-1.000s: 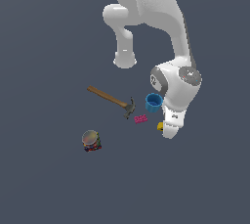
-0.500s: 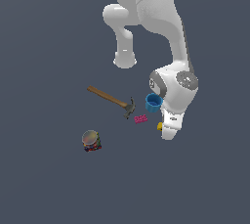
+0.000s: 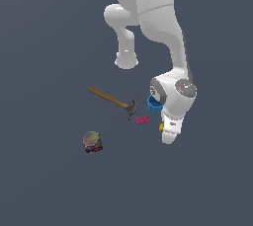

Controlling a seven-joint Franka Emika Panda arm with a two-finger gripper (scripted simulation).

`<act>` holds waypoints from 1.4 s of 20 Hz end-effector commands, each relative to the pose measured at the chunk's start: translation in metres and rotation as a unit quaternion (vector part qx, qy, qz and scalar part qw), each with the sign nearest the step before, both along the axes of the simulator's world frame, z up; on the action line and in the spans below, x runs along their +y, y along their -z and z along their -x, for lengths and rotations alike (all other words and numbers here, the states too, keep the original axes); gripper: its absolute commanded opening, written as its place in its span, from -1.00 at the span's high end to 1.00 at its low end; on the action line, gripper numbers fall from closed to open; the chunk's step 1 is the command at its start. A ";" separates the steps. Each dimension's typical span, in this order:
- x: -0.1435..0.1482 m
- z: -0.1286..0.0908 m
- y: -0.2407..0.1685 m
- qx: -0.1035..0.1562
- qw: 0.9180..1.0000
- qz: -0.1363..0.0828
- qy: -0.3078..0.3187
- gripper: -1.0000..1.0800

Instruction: Pick up a designated object from a clutter of objects.

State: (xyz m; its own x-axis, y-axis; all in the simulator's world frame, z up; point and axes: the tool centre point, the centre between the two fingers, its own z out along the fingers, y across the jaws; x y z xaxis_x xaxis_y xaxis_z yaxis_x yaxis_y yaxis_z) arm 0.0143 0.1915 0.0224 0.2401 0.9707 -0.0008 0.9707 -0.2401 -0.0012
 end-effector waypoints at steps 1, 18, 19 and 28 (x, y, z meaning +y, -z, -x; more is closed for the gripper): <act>0.000 -0.001 0.001 -0.001 1.000 0.000 0.000 1.00; -0.004 0.001 -0.016 -0.001 1.000 0.000 0.000 1.00; -0.006 0.001 -0.020 -0.001 1.000 0.000 0.000 1.00; -0.022 0.008 -0.082 -0.001 1.000 0.001 -0.001 1.00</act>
